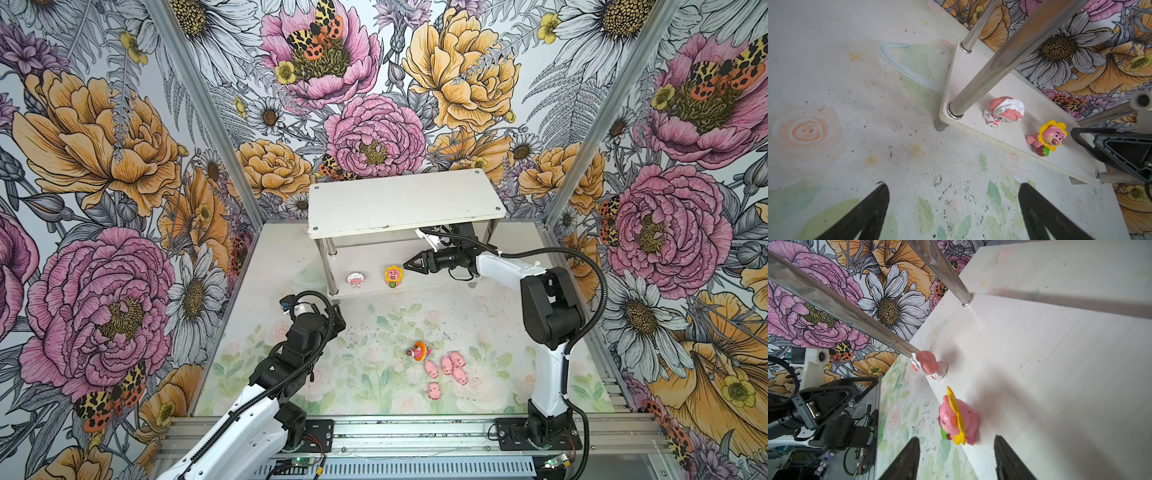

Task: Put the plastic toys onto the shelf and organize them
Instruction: 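Move the right gripper to the pink bear while the left gripper approaches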

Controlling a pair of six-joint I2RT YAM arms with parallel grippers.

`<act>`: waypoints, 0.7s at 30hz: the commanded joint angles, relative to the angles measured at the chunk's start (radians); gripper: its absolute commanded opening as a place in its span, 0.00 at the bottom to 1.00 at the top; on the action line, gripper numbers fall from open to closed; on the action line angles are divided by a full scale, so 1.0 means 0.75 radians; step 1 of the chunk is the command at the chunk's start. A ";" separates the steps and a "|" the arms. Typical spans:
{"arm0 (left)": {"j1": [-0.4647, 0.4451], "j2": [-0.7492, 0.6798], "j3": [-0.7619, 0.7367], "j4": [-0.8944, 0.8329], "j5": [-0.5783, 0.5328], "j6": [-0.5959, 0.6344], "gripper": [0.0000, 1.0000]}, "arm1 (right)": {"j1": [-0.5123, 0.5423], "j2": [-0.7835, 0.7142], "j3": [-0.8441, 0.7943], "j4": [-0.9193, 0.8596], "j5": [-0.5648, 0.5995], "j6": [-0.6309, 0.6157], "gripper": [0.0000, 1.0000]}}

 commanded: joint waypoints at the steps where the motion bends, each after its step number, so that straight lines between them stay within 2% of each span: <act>1: -0.023 -0.037 -0.017 -0.040 -0.023 -0.014 0.99 | 0.010 -0.097 -0.105 0.052 0.008 -0.006 0.59; 6: -0.094 -0.035 -0.017 -0.043 -0.043 -0.028 0.99 | 0.019 -0.224 -0.304 0.163 0.029 0.044 0.58; 10: -0.222 0.005 -0.015 -0.041 -0.120 -0.061 0.98 | 0.070 -0.329 -0.505 0.278 0.096 0.123 0.55; 14: -0.365 0.040 -0.026 -0.041 -0.194 -0.127 0.98 | 0.191 -0.463 -0.673 0.206 0.300 0.107 0.50; 21: -0.561 0.039 -0.079 -0.040 -0.294 -0.253 0.93 | 0.404 -0.758 -0.939 0.036 0.628 0.117 0.46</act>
